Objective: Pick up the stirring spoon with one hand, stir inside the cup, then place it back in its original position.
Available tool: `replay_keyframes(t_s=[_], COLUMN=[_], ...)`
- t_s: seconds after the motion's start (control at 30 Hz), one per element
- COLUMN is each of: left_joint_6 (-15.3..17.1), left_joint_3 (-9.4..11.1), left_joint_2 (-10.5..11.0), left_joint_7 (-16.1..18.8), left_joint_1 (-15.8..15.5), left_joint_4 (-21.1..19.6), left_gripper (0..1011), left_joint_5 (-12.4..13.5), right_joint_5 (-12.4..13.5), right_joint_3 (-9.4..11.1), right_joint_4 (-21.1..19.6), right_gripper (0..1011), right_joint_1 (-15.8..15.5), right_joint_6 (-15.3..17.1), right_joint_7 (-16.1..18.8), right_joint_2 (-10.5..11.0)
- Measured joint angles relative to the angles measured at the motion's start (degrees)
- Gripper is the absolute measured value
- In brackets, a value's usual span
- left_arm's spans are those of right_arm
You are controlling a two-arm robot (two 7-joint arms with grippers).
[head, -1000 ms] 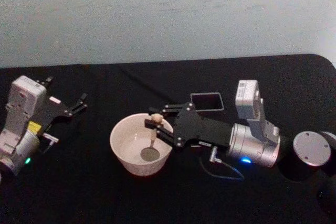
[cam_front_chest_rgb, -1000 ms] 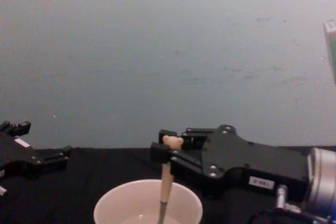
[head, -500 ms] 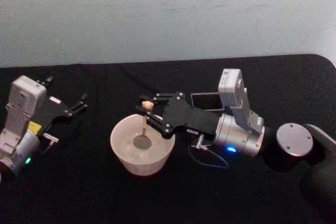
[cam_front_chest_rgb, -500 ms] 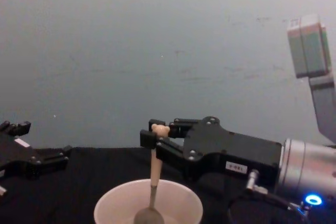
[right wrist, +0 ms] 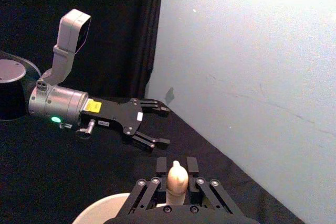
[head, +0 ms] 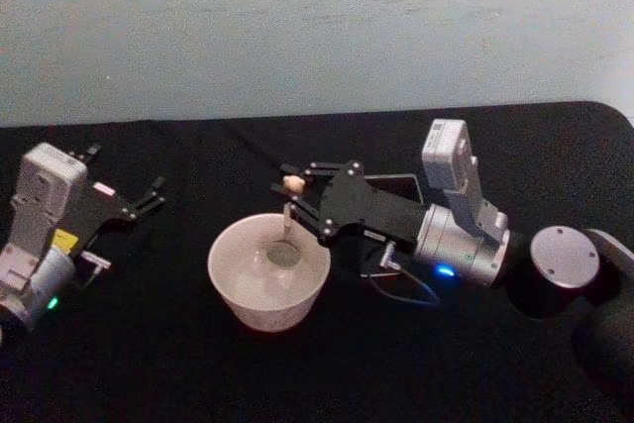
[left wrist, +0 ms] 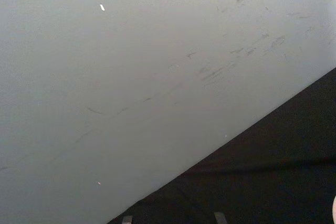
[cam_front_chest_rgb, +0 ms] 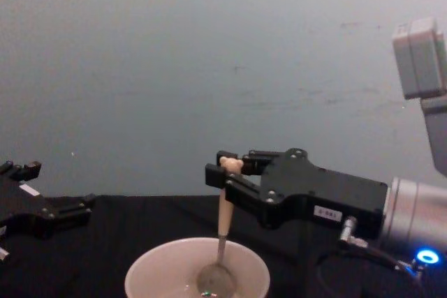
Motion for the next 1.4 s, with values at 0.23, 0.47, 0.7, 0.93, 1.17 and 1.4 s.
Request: replay_keyframes(t_s=[0.23, 0.47, 0.7, 0.93, 1.17, 1.4], left_joint_6=[0.00, 0.00, 0.00, 0.00, 0.00, 0.00], left_joint_3=[0.00, 0.00, 0.00, 0.00, 0.00, 0.00], left_joint_2=[0.00, 0.00, 0.00, 0.00, 0.00, 0.00], left_joint_7=[0.00, 0.00, 0.00, 0.00, 0.00, 0.00], left_joint_1=[0.00, 0.00, 0.00, 0.00, 0.00, 0.00], left_joint_4=[0.00, 0.00, 0.00, 0.00, 0.00, 0.00], left_gripper=[1001, 1001, 1001, 1001, 1001, 1001], left_joint_5=[0.00, 0.00, 0.00, 0.00, 0.00, 0.00], right_joint_5=[0.11, 1.35, 2.96, 3.89, 3.93, 2.27], right_joint_3=[0.70, 1.10, 0.83, -0.22, -1.29, -1.42], right_joint_4=[-2.01, -5.63, -9.34, -10.72, -8.72, -4.51], right_gripper=[215, 215, 215, 215, 215, 215], right_joint_1=[-1.19, -3.51, -5.68, -6.29, -4.68, -2.18], right_joint_6=[0.02, 0.76, 1.76, 2.29, 2.36, 1.62], right_joint_7=[0.42, 1.54, 3.06, 4.10, 3.37, 0.97], right_joint_2=[1.72, 4.06, 5.98, 6.29, 3.99, 1.27])
